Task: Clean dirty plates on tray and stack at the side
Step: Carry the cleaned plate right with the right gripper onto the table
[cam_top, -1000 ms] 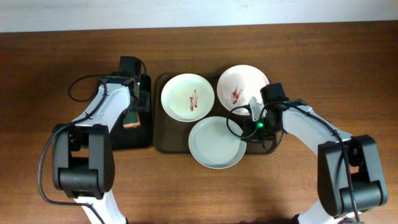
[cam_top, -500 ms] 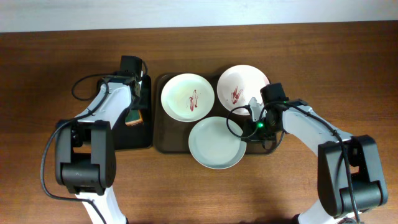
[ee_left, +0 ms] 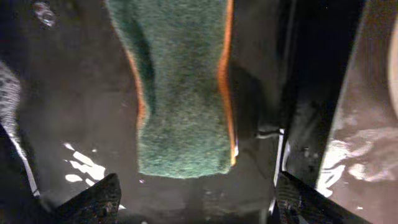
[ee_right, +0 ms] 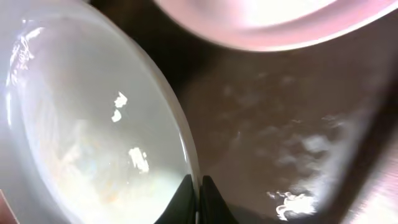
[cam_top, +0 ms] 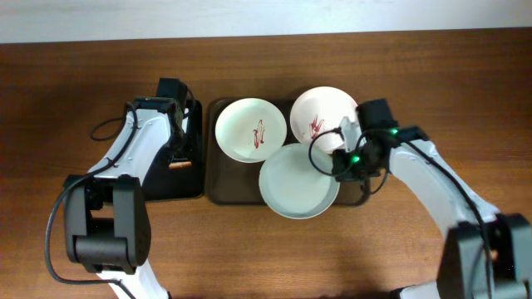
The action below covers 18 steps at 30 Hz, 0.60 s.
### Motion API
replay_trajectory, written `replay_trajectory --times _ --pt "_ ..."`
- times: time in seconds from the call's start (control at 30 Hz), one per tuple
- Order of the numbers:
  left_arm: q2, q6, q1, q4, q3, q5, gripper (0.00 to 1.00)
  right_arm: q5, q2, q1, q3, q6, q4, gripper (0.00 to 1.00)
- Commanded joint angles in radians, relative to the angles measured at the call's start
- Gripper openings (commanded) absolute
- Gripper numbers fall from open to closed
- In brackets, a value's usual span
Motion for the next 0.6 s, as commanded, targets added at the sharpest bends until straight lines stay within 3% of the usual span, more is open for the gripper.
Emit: replay_trajectory --times 0.0,0.17,0.57 --pt "-0.045 -0.028 0.003 -0.009 0.011 0.074 0.80 0.158 -0.077 0.006 0.062 -0.017 -0.035 0.04" --pt "-0.101 -0.029 0.003 -0.029 0.006 0.073 0.90 0.407 -0.119 0.040 0.117 -0.017 -0.044 0.04" --pt "-0.142 -0.031 0.003 -0.041 -0.002 0.068 0.91 0.997 -0.119 0.350 0.156 -0.056 0.052 0.04"
